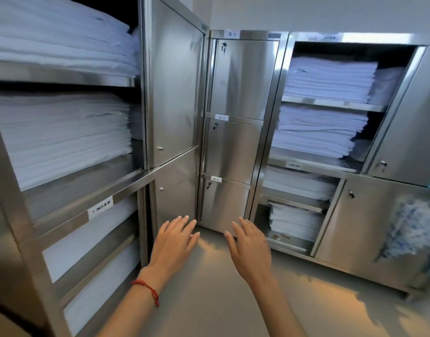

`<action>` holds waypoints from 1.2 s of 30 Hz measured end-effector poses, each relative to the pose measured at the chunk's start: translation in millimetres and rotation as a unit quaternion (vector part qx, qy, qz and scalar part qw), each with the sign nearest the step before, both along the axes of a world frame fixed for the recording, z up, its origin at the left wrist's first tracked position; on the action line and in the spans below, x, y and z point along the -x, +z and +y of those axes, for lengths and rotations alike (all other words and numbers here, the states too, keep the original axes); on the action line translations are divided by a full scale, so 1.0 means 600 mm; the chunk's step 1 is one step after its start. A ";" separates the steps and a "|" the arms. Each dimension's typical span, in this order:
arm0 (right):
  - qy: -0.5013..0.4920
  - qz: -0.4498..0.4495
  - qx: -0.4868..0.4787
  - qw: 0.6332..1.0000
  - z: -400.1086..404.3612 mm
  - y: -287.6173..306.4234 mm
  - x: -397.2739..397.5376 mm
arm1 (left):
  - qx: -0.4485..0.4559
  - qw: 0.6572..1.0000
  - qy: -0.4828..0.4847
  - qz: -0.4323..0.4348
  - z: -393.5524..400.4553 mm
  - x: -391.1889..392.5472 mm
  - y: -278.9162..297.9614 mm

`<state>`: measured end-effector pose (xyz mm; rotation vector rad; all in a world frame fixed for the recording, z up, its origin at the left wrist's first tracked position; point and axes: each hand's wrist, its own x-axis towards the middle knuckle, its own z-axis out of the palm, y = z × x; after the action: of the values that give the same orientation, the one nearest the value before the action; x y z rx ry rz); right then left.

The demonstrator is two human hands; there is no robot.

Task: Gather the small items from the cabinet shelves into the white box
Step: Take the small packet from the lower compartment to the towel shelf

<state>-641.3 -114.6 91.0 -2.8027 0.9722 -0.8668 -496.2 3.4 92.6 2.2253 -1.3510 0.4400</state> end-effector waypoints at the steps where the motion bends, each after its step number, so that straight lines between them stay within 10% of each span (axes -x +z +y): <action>1: -0.011 0.001 0.000 1.000 -0.011 0.001 0.019 | -0.016 1.000 -0.006 -0.005 -0.016 0.015 0.000; 36: -0.219 -0.014 0.020 0.975 -0.270 0.035 0.371 | -0.018 0.974 -0.224 -0.036 -0.413 0.312 0.025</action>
<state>-864.1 -276.8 112.2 -2.6357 1.6203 -0.9667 -683.3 -244.6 107.9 1.8640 -1.8480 0.3324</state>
